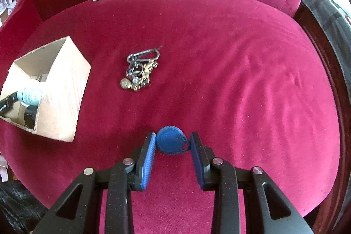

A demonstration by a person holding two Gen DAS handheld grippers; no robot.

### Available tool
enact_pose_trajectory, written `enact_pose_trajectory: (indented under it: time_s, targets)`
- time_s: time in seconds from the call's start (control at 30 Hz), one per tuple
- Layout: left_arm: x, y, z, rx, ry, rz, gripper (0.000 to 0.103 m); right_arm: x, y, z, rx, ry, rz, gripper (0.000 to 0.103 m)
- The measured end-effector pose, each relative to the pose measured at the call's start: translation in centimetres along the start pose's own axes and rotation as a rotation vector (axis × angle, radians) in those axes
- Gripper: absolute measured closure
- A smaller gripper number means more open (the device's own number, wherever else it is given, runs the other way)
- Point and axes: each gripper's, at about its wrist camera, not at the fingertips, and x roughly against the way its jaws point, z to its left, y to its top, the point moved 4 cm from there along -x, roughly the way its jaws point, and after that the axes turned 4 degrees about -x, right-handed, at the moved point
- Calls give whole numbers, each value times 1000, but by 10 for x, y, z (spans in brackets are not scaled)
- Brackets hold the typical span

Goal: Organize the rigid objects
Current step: 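Lift the blue fob and carry it over the box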

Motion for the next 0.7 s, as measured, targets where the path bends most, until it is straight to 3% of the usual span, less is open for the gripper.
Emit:
enact_pose_trajectory:
  time_s: [0.43,0.7]
  targets:
    - [1,-1,2,-11,-3,-3,100,41,4,3,-8,-4,-89,69]
    - [3,-3,3,-12,-3,-4,100,46,33,10,4,6,-146,69]
